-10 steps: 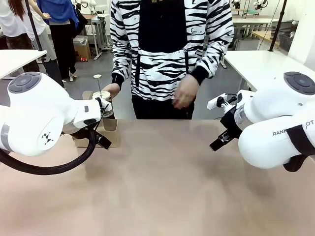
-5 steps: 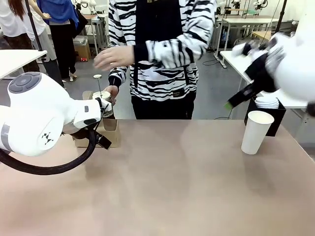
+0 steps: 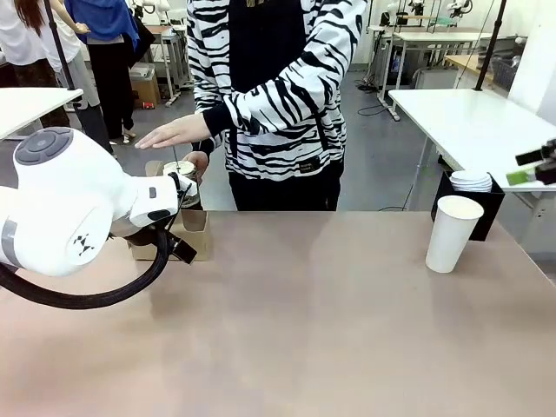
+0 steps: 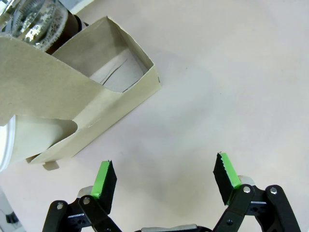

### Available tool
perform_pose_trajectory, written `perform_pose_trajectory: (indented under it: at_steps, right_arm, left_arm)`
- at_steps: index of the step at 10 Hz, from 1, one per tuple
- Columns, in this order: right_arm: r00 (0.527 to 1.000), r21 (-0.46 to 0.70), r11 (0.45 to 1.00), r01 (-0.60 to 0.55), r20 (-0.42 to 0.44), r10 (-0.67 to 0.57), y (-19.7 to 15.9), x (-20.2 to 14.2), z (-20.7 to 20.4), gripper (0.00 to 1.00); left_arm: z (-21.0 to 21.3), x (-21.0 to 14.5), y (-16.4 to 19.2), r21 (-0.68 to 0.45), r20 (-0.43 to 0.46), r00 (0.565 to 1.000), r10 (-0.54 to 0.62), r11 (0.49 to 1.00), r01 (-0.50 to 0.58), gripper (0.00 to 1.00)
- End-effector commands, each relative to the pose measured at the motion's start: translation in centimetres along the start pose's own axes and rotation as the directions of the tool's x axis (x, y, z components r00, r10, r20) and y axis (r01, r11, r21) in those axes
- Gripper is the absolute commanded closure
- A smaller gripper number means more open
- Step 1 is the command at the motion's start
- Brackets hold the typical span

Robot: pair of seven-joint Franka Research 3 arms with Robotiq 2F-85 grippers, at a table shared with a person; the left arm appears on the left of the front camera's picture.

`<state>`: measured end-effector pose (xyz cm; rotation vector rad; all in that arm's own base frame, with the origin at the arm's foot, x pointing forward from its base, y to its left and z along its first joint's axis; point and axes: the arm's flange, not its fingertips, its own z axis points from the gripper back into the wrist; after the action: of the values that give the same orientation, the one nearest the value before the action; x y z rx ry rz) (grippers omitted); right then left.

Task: Pour a drink into a cup and package it in a carrier.
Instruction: Pick up the 600 ml Paper Cup and place it in the middle top area of the table.

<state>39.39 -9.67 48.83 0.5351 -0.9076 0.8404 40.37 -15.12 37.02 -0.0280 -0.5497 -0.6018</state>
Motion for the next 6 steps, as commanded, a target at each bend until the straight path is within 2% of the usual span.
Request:
perform_pose_trajectory:
  at_steps: [1,2,3,6]
  right_arm:
    - [0.996,0.129,0.991,-0.022,0.092,0.01,-3.6,-2.1,-2.8,0.0]
    - [0.993,0.043,0.995,0.093,0.066,-0.096,-3.1,-1.4,-4.3,0.0]
    - [0.998,0.051,0.999,-0.016,0.059,0.013,-1.2,-2.4,-0.5,0.0]
    - [0.998,0.051,0.999,-0.016,0.059,0.013,-1.2,-2.4,-0.5,0.0]
  left_arm:
    - [0.0,0.0,0.0,0.0,0.001,1.0,0.0,1.0,0.0,0.0]
    - [0.0,0.0,0.0,0.0,0.001,1.0,0.0,1.0,0.0,0.0]
    - [0.0,0.0,0.0,0.0,0.001,1.0,0.0,1.0,0.0,0.0]
    - [0.0,0.0,0.0,0.0,0.001,1.0,0.0,1.0,0.0,0.0]
